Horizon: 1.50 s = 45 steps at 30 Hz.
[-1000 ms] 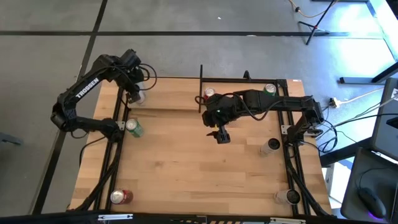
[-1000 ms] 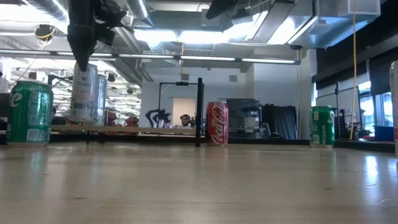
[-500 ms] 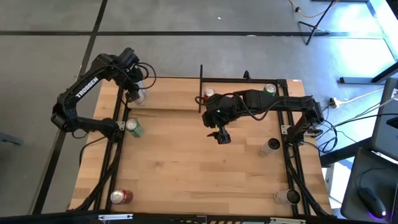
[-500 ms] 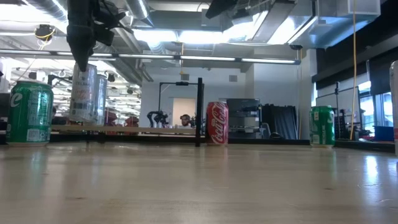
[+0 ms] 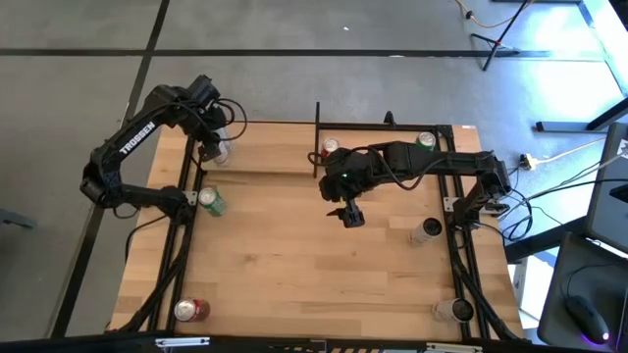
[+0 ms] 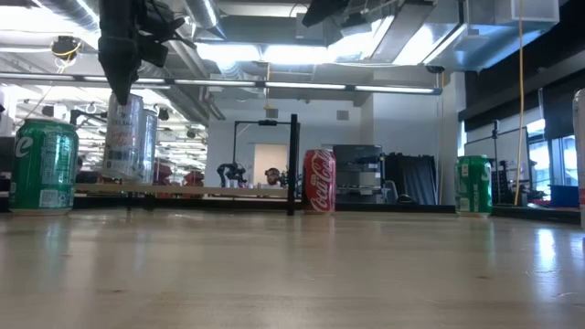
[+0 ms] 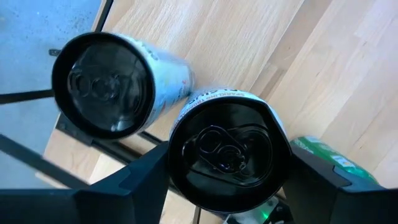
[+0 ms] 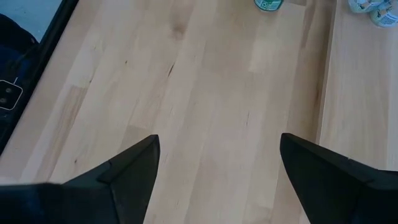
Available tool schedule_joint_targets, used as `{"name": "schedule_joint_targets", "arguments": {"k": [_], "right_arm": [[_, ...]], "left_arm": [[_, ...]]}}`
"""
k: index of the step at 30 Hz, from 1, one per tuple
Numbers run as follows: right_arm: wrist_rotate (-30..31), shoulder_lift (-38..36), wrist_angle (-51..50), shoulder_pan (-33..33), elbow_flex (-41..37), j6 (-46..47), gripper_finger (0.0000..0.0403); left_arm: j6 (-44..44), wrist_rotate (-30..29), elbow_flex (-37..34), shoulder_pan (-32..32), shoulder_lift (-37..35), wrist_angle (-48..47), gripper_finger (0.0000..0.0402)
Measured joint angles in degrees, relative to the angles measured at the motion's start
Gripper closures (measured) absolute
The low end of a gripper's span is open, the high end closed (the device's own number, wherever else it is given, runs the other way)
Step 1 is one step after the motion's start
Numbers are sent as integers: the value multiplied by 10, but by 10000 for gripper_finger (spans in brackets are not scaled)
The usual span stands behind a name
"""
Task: Place canned beverage on shelf
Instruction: Put the white-yellow soda can on the shelf, then put the left green soda can on the shelf
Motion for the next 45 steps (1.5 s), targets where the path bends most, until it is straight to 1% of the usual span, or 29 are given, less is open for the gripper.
{"name": "schedule_joint_targets", "arguments": {"k": [6, 14, 17, 23, 27, 31, 36, 38, 43, 45], "right_arm": [[0, 0, 0, 0, 0, 0, 82], [0, 0, 1, 0, 0, 0, 82], [0, 0, 1, 0, 0, 0, 82], [0, 0, 1, 0, 0, 0, 82], [0, 0, 1, 0, 0, 0, 82], [0, 0, 1, 0, 0, 0, 82], [0, 0, 1, 0, 0, 0, 82], [0, 0, 1, 0, 0, 0, 82], [-5, -1, 1, 6, 0, 15, 82], [-12, -5, 2, 15, -1, 31, 82]], "left_arm": [[6, -1, -31, 0, -3, 1, 153], [10, -4, -32, 0, -2, 11, 150], [11, -7, -32, 0, -1, 11, 136], [14, -33, -35, 0, 1, 12, 93], [7, -36, -34, 0, -5, 11, 80], [6, -36, -9, -8, -17, 8, 79], [-15, -38, 47, -12, -26, 4, 79], [-41, -30, 72, -12, -28, 4, 79], [-112, 60, 120, -29, -41, -2, 79], [-145, 72, 129, -49, -47, -12, 79]]}}
